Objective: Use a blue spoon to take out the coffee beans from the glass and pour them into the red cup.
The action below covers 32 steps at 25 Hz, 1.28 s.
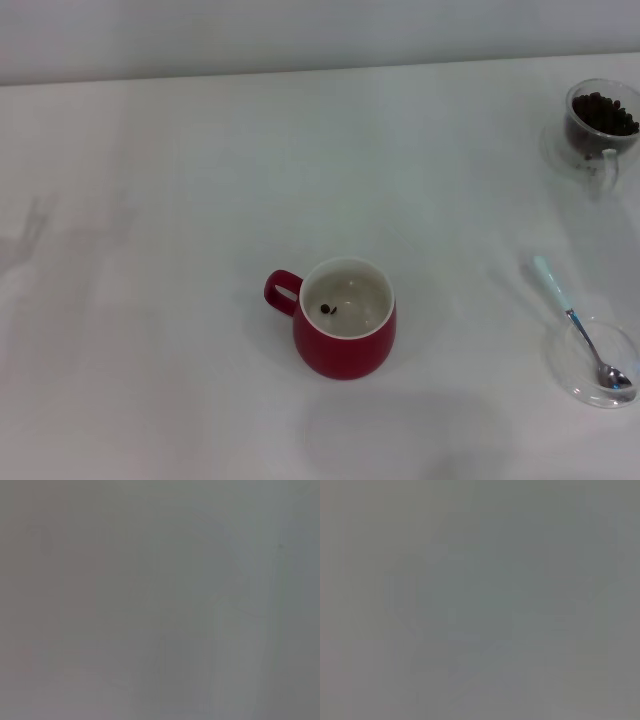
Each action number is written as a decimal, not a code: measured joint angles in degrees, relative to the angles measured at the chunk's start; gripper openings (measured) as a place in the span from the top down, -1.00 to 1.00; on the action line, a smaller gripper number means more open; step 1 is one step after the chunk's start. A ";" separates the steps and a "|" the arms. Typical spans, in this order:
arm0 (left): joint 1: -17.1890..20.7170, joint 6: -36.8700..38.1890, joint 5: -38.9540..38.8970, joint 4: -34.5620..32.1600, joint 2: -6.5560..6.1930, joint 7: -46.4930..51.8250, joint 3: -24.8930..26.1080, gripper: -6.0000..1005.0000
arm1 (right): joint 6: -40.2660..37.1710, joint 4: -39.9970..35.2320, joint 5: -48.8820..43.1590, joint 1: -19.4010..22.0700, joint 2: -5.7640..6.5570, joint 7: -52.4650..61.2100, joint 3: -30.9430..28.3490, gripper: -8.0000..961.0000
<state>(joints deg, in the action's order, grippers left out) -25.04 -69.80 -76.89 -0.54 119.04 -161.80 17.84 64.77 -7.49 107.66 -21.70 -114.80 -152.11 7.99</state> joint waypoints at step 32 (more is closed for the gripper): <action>-5.36 -0.03 -7.69 -6.22 -0.12 0.00 0.00 -0.73 | -1.52 0.95 7.95 -2.24 -0.16 -5.84 0.00 0.36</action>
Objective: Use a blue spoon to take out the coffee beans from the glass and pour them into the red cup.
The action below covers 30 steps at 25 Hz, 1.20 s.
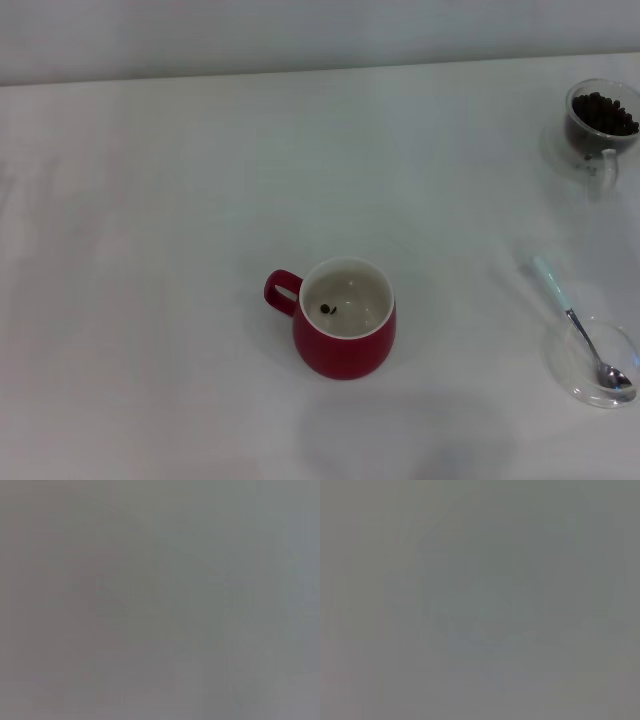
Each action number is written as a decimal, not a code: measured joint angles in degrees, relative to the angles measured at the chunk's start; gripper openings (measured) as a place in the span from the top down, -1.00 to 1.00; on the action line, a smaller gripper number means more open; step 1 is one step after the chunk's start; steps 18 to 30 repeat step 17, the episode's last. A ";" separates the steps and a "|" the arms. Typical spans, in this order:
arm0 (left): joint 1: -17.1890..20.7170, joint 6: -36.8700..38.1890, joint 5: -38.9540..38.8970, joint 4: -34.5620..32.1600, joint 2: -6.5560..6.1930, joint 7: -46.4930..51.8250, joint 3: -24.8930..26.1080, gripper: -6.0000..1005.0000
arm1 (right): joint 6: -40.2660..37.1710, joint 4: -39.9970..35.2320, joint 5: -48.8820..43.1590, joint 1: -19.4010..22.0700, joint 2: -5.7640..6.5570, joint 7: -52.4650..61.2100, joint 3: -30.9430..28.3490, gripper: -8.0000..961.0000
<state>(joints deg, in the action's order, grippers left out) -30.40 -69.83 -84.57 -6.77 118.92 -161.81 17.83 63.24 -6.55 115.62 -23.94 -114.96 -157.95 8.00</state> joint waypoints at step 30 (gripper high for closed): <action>3.36 -2.66 -9.42 6.29 0.33 0.07 0.00 -0.73 | 3.71 3.28 1.81 2.31 0.00 -0.50 -2.58 0.36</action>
